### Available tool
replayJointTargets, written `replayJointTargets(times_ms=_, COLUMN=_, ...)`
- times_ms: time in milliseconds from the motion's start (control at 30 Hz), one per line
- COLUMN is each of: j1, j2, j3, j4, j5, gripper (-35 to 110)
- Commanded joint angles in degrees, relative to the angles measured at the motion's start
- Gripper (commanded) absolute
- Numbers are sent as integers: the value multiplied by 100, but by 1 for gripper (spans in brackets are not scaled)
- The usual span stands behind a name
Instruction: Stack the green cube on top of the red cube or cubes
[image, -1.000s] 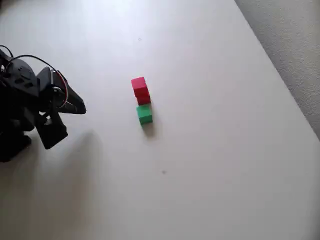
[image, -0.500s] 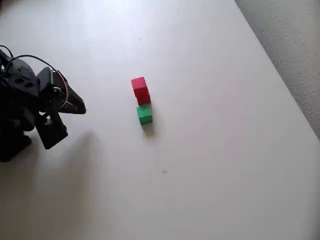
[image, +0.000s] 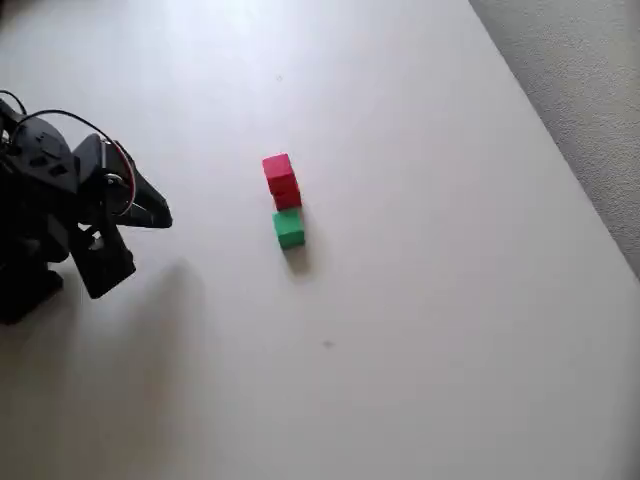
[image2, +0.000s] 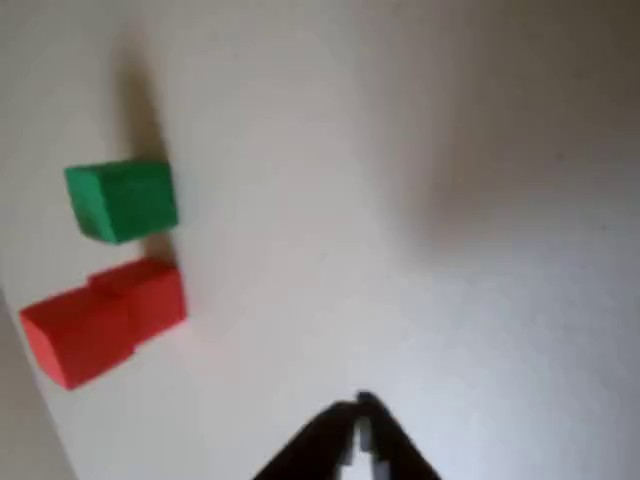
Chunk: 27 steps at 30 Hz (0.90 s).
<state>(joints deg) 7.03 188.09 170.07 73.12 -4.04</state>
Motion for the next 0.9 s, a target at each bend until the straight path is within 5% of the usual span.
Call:
replayJointTargets(times_ms=0, j1=-62, j2=62, j3=-53, j4=-9, j5=-325, gripper=-2)
replayJointTargets(times_ms=333, j1=589, j2=-422, j3=-949, j4=-492, j5=-1477, gripper=4)
replayJointTargets(times_ms=567, j1=633, j2=-4069, j3=-3252, j4=-844, j5=-1125, gripper=14)
replayJointTargets(times_ms=867, j1=264, j2=-6724, j3=-4922, j4=-782, j5=-659, gripper=26)
